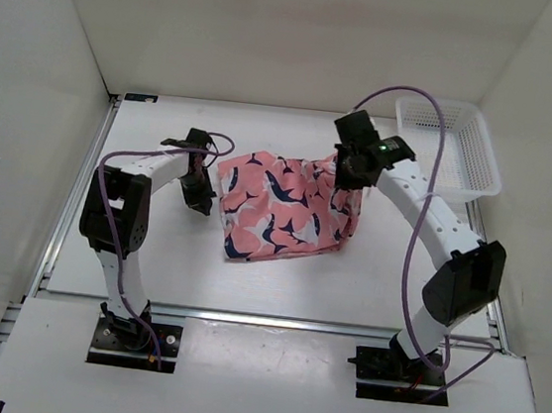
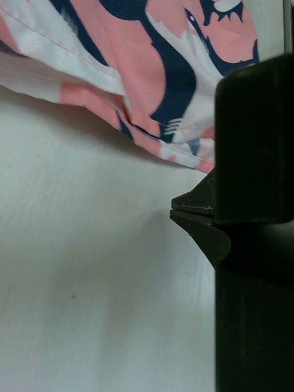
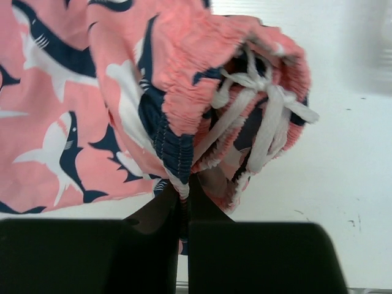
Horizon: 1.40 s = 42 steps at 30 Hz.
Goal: Fold and stack the shorts
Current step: Fold the shorts
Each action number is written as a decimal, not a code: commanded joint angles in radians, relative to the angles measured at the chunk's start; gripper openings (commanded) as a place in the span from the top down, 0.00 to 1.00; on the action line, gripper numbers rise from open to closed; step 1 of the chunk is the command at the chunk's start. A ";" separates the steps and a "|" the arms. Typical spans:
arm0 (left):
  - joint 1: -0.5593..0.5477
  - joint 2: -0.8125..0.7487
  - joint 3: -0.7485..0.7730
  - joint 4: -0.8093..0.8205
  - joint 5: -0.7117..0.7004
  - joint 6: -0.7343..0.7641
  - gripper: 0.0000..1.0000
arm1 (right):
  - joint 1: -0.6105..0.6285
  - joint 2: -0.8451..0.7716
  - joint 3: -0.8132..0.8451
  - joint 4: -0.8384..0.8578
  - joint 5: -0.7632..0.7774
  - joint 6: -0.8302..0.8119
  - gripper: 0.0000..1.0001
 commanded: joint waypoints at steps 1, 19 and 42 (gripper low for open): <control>-0.010 0.040 0.047 0.056 0.036 0.015 0.90 | 0.074 0.056 0.085 -0.065 0.064 0.030 1.00; -0.010 0.162 0.096 0.077 0.056 0.046 0.90 | 0.332 0.395 0.498 -0.110 0.044 0.070 1.00; -0.001 0.182 0.106 0.086 0.076 0.046 0.90 | 0.374 0.395 0.376 0.350 -0.388 0.052 0.27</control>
